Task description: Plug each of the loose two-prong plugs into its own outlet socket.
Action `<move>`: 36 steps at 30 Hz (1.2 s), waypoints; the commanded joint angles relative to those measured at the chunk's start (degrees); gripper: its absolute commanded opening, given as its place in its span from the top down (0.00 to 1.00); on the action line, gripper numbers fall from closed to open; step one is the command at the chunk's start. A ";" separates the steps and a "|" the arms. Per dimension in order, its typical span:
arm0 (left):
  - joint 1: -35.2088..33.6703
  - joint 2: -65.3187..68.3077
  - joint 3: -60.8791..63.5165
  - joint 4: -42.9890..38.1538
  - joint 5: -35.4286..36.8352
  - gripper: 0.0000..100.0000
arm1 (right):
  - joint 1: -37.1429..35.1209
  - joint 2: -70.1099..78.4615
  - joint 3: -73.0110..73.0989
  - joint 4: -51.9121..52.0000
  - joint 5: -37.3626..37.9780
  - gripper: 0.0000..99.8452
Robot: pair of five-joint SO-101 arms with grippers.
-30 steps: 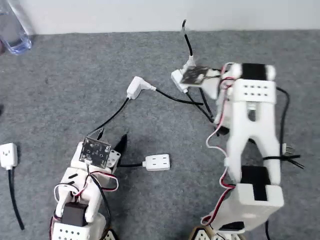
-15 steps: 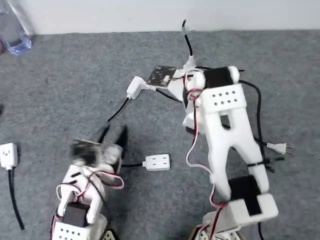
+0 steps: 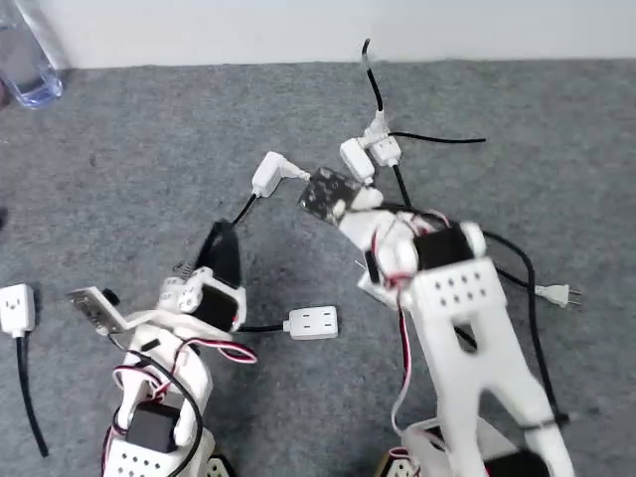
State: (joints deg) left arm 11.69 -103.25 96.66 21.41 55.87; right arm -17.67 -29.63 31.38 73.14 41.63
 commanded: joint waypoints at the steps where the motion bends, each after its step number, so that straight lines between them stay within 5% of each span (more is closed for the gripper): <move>1: 2.11 -0.79 -0.22 -0.97 11.60 0.97 | -0.40 -7.87 4.48 -5.32 -2.55 0.99; 6: 2.29 -0.79 -0.31 -3.52 26.20 0.97 | -0.31 -9.01 7.30 -6.90 -4.66 0.99; 16: 16.35 -0.62 -0.22 0.79 28.92 0.97 | -0.40 -2.95 7.03 -12.26 -4.75 0.99; 36: 16.53 -0.79 -0.22 4.04 28.92 0.97 | -11.47 9.63 -9.32 -6.29 -7.03 0.99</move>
State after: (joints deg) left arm 28.31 -103.25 96.66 25.19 84.35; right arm -28.75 -21.36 28.84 63.74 35.12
